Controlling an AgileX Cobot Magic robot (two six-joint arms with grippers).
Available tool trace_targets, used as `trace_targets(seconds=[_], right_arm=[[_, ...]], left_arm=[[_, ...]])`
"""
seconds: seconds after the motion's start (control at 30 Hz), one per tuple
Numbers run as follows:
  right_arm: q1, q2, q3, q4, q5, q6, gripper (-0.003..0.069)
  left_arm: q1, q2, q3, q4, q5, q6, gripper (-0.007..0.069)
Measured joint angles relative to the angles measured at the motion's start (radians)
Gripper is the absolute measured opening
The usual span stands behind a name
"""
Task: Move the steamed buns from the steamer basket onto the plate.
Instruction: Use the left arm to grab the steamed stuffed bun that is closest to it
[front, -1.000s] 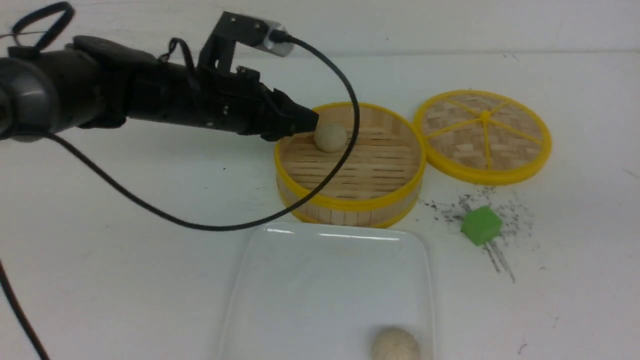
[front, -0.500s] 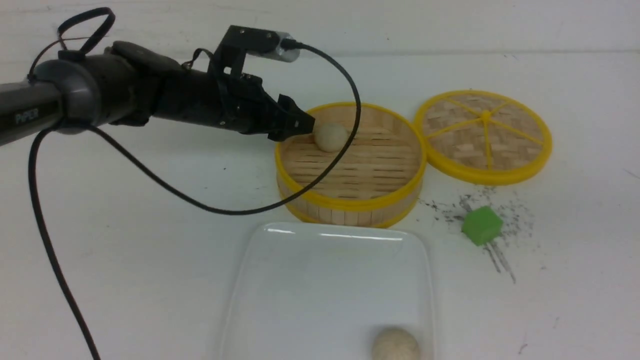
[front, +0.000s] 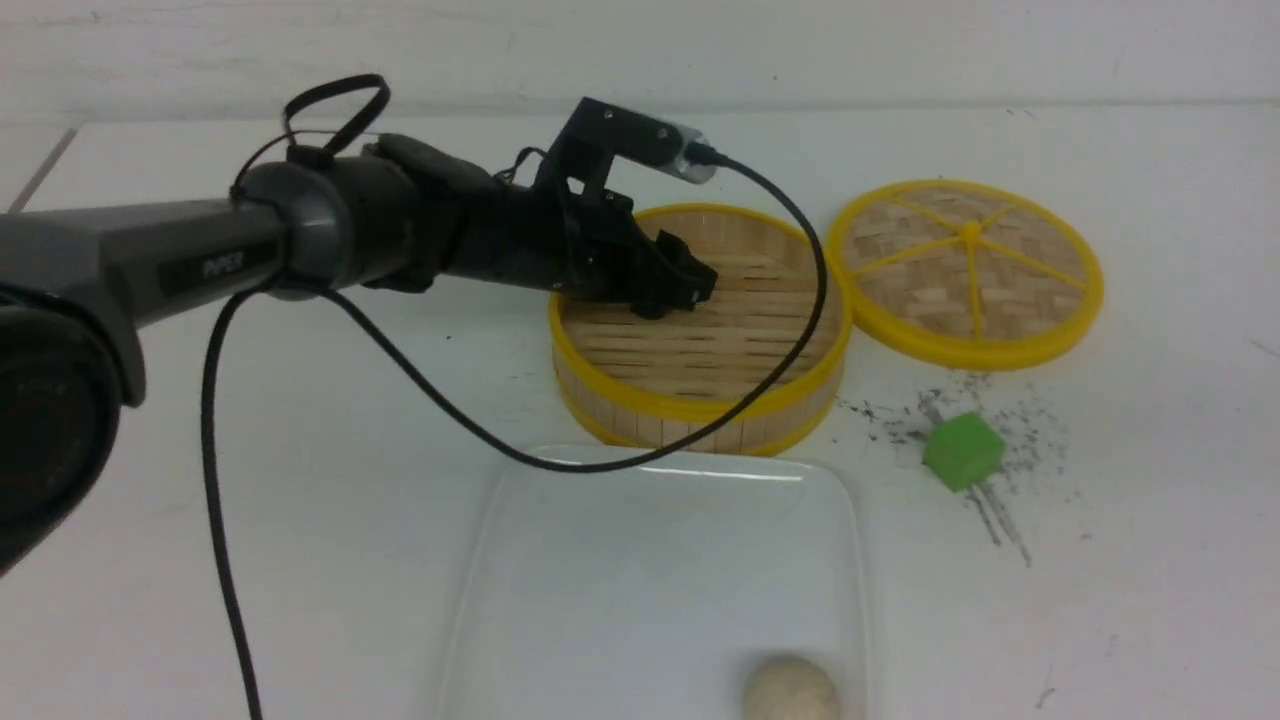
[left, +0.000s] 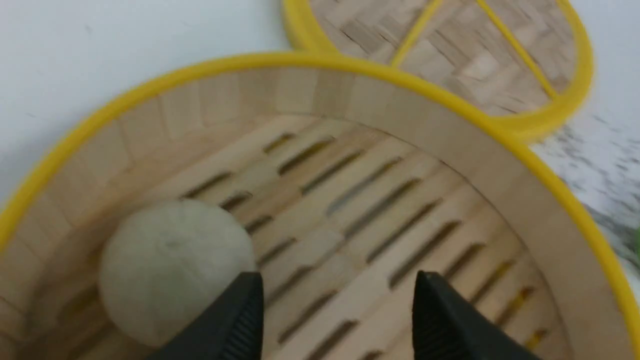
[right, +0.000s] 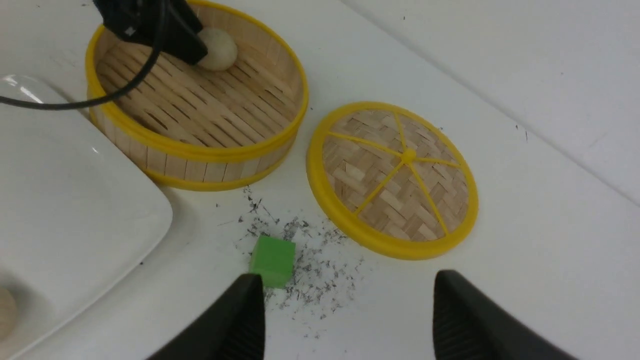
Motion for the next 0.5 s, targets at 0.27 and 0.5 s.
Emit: trace_targets(seconds=[0.27,0.5], right_arm=[[0.0,0.0,0.0,-0.001,0.006,0.0,0.0453],[0.0,0.0,0.0,-0.001,0.006,0.0,0.0453]], left_arm=[[-0.001,0.002,-0.003,-0.005,-0.104,0.007,0.041],[-0.001,0.044,-0.005,-0.074,-0.119,0.103,0.041]])
